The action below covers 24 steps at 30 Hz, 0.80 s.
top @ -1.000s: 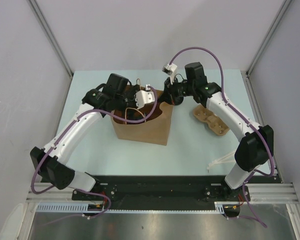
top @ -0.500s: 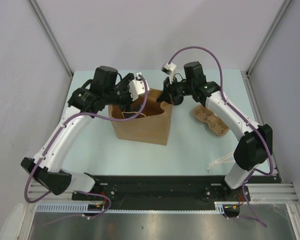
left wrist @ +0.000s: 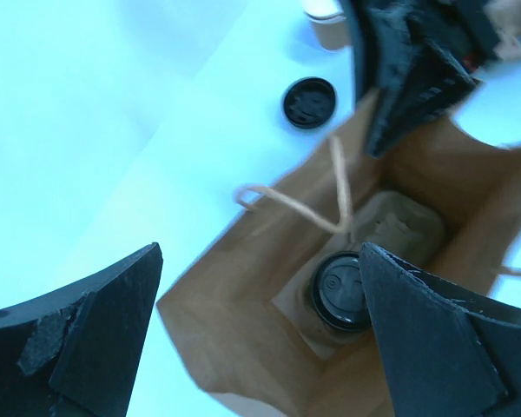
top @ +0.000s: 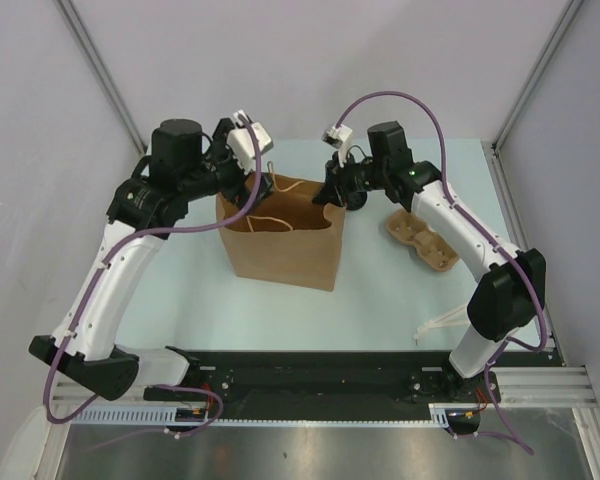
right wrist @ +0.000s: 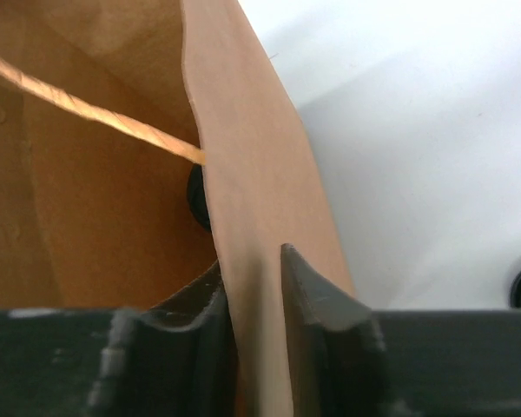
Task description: Pack the takeout coffee
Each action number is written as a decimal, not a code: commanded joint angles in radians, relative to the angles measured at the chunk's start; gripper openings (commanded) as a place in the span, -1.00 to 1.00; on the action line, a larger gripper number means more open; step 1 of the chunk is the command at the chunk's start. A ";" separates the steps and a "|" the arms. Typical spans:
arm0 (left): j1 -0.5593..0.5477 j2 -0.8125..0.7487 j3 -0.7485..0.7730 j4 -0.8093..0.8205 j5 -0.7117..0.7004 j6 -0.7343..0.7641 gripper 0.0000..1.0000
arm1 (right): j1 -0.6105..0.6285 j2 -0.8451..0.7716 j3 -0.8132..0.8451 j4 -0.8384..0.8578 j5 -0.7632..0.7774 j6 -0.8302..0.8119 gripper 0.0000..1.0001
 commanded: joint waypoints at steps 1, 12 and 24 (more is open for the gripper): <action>0.050 -0.008 0.086 0.056 -0.028 -0.136 0.99 | 0.006 0.000 0.069 -0.028 0.009 -0.021 -0.31; 0.203 0.050 0.232 0.009 0.037 -0.316 0.99 | 0.009 -0.015 0.207 -0.080 0.002 -0.050 0.51; 0.521 0.188 0.393 -0.135 0.219 -0.479 0.99 | -0.058 -0.153 0.273 -0.051 0.119 0.056 1.00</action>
